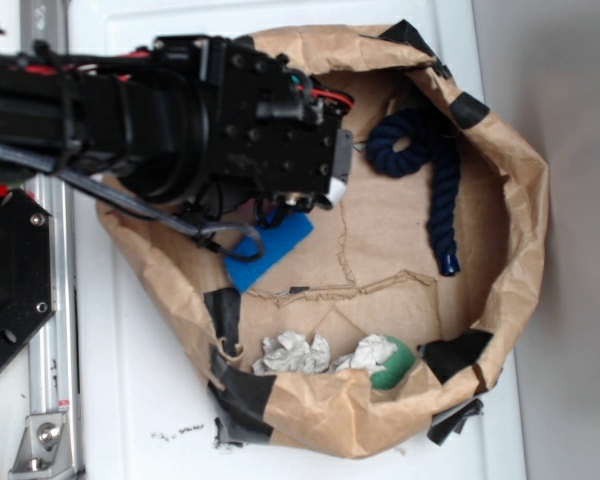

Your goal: Grab the blue block.

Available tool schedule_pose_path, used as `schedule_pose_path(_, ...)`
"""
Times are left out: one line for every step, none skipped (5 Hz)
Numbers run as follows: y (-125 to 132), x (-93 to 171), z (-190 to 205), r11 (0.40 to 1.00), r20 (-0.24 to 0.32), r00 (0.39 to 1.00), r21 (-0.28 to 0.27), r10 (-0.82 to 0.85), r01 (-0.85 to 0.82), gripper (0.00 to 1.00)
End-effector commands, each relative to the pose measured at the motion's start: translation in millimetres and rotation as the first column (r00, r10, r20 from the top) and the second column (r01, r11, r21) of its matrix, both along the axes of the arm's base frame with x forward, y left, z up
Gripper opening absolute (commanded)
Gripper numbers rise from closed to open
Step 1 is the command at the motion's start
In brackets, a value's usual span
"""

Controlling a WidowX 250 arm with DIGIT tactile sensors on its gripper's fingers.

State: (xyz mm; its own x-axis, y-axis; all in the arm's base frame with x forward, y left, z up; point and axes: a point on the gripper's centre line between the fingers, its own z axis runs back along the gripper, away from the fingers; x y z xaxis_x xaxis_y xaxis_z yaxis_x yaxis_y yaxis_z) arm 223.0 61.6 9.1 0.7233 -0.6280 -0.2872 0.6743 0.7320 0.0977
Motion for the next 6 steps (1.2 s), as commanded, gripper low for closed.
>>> schedule_pose_path(-2, -2, 8, 0.990, 0.105, 0.985, -0.037, 0.137, -0.133, 0.00)
schedule_pose_path(5, 4, 57, 0.918, 0.207, 0.907, -0.242, 0.366, -0.315, 0.00)
schedule_pose_path(-9, 21, 107, 0.868, 0.276, 0.841, -0.329, 0.465, -0.372, 0.00)
schedule_pose_path(-31, 39, 141, 0.827, 0.241, 0.811, -0.352, 0.533, -0.439, 0.00)
schedule_pose_path(-52, 46, 127, 0.841, 0.220, 0.828, -0.315, 0.515, -0.439, 0.00)
schedule_pose_path(-59, 48, 118, 0.857, 0.218, 0.842, -0.287, 0.494, -0.429, 0.00)
